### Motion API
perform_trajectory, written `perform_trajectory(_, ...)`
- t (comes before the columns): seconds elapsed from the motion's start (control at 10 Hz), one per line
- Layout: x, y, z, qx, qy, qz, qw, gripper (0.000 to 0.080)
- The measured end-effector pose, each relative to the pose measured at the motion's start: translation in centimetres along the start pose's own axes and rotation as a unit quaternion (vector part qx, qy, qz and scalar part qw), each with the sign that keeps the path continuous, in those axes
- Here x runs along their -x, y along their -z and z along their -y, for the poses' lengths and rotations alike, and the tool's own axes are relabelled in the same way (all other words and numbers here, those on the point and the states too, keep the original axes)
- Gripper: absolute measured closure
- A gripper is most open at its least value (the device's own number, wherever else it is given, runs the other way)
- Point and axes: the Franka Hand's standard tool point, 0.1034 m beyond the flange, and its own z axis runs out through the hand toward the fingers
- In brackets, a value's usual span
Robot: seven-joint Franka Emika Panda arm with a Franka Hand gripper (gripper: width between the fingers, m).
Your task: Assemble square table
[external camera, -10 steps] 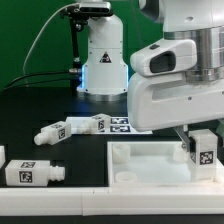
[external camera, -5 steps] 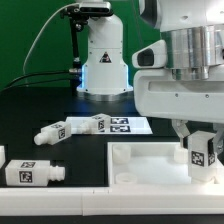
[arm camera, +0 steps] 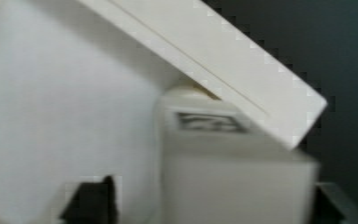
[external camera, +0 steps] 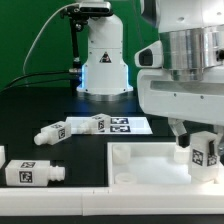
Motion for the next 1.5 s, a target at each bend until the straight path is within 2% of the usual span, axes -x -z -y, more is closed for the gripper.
perform_trajectory(0.1,0.2,0.2,0.4,-0.001,0.075,0.001,0.997,0.023)
perform_trajectory(0.2,0.8,0.2,0.5,0.009,0.173,0.01,0.985,0.023)
perform_trajectory(0.3,1.1,0.5,0.8,0.016,0.232,0.024,0.972,0.0167)
perform_trajectory(0.5,0.8,0.4,0.8,0.012,0.282,0.019,0.959,0.0155)
perform_trajectory(0.6,0.7,0.4,0.7,0.016,0.35,0.018,0.936,0.0151)
perform_trajectory(0.7,0.7,0.4,0.8,0.031,0.432,0.021,0.901,0.0151)
perform_trajectory(0.8,0.5,0.5,1.4,0.041,0.493,0.022,0.869,0.0151)
perform_trajectory(0.9,0.3,0.5,1.6,0.039,0.53,0.022,0.847,0.0151)
perform_trajectory(1.0,0.4,0.4,1.6,0.039,0.506,0.021,0.861,0.0151)
perform_trajectory(1.1,0.3,0.5,1.6,0.039,0.508,0.021,0.86,0.0273)
perform_trajectory(1.2,0.4,0.4,1.6,0.039,0.491,0.021,0.87,0.041)
perform_trajectory(1.3,0.4,0.4,1.6,0.039,0.461,0.019,0.886,0.041)
perform_trajectory(1.4,0.2,0.4,1.5,0.041,0.427,0.017,0.903,0.0511)
perform_trajectory(1.5,0.1,0.4,1.5,0.042,0.38,0.009,0.924,0.0511)
